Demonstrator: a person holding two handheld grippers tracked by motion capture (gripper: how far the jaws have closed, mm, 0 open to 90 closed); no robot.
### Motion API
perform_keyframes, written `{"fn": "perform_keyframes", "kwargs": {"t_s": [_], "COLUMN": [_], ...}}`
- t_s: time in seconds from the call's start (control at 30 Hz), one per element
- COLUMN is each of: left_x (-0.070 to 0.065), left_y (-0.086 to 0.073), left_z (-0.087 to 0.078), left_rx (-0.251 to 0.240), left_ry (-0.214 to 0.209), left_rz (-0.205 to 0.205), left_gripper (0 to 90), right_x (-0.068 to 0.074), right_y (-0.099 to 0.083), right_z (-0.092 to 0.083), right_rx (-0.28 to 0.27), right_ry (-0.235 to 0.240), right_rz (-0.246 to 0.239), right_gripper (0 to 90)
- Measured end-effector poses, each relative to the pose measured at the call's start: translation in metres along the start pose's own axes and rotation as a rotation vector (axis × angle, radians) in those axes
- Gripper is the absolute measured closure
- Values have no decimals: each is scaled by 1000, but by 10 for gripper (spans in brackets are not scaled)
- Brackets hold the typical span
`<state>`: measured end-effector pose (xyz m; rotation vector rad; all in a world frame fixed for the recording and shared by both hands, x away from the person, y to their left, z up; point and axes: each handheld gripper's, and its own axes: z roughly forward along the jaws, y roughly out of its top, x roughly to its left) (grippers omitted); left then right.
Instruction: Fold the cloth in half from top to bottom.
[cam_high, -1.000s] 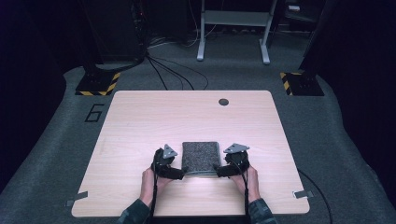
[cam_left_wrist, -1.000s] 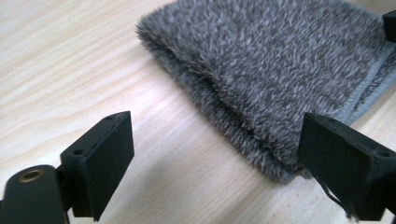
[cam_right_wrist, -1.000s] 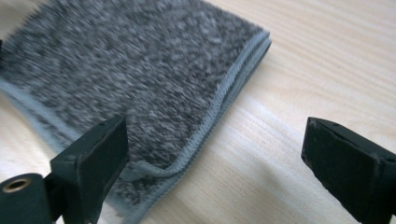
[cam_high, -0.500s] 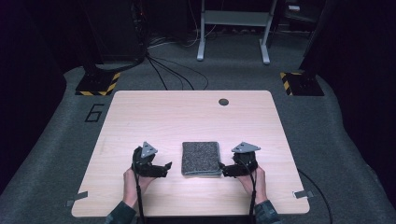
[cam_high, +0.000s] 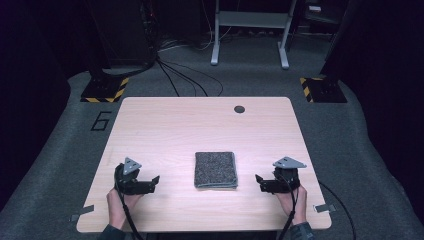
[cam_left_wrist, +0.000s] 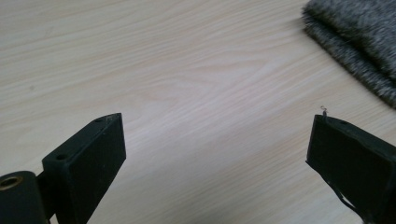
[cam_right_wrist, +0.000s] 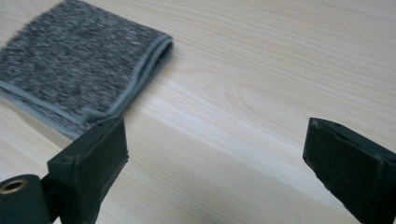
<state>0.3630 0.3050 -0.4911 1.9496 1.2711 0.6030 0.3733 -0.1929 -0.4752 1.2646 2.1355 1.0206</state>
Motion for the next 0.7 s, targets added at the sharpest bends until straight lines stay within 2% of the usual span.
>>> {"fn": "perform_keyframes", "kwargs": {"t_s": [0.17,0.23,0.4,0.47,0.53,0.6,0.63,0.7], "left_x": [19,27,42,45,45,45,44,44], "left_y": [-18,-27,-47,-51,-54,-55,-55,-55], "left_z": [-5,-6,-5,-4,-4,-5,-4,-3], "left_rx": [21,30,59,78,60,68,58,58], "left_ry": [40,62,75,73,93,89,104,104], "left_rz": [-42,-66,-113,-113,-105,-90,-85,-85], "left_gripper": [45,51,62,61,61,60,60,56], "right_x": [-19,-28,-47,-50,-53,-54,-54,-53], "right_y": [-21,-31,-54,-59,-64,-67,-69,-71], "right_z": [-5,-7,-10,-10,-9,-8,-6,-2], "right_rx": [27,40,56,64,67,71,75,94], "right_ry": [-42,-73,-119,-122,-127,-131,-126,-124], "right_rz": [49,60,112,121,122,125,127,121], "right_gripper": [60,62,52,47,45,43,43,31]}}
